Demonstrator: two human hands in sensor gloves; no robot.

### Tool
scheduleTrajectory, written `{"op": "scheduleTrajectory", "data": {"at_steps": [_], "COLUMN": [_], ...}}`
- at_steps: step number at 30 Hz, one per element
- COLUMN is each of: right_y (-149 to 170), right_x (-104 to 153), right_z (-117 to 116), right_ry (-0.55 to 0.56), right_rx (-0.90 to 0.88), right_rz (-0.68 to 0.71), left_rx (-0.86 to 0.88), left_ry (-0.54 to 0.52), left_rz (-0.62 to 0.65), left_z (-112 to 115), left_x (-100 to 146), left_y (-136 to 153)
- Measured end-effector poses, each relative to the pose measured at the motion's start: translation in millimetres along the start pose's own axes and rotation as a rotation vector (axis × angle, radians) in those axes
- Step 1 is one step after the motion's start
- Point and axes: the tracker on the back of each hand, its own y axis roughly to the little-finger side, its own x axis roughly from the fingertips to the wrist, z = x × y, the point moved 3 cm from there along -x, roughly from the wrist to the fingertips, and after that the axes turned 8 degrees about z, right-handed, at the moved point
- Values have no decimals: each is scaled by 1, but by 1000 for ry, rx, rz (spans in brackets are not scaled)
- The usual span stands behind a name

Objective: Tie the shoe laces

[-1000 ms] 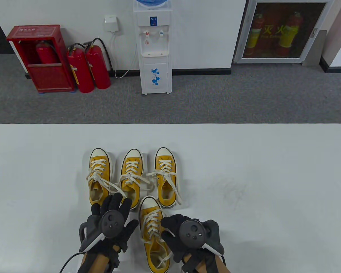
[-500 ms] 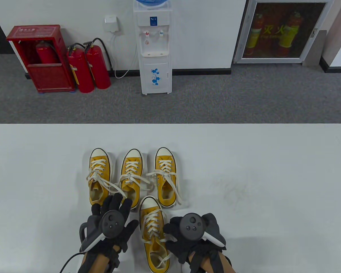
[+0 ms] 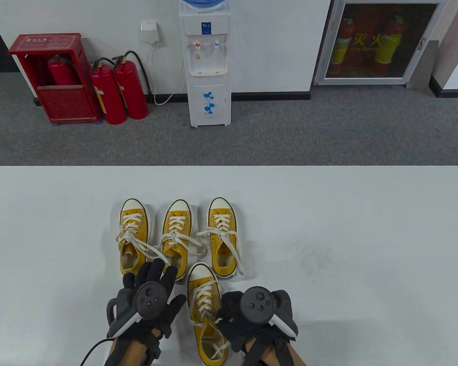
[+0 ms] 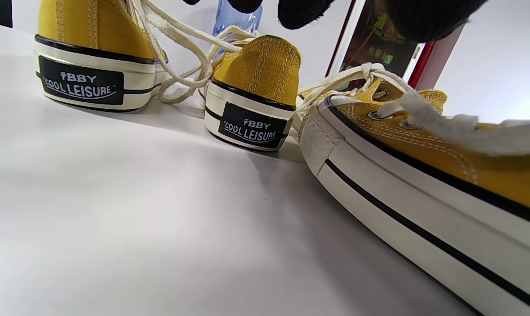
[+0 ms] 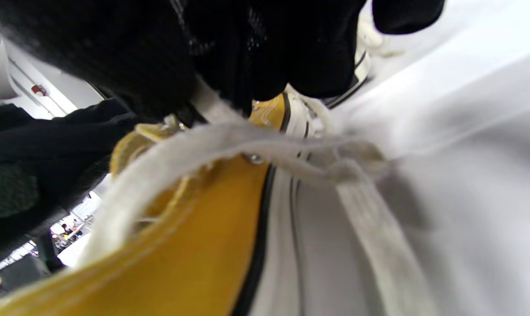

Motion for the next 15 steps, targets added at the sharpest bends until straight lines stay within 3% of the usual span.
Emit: {"op": "scheduleTrajectory", "data": {"at_steps": [6, 15], "right_y": [6, 7], "right_x": [-2, 1], "right_z": [-2, 14], "right_ry": [-37, 34], "right_rx": [-99, -292], "right_rz": [-30, -52], "left_rx": [2, 3], "left_ry": [-2, -2], "left_rz": [-1, 0], "left_z": [0, 0], "left_x": [0, 0], "left_y": [0, 0]}}
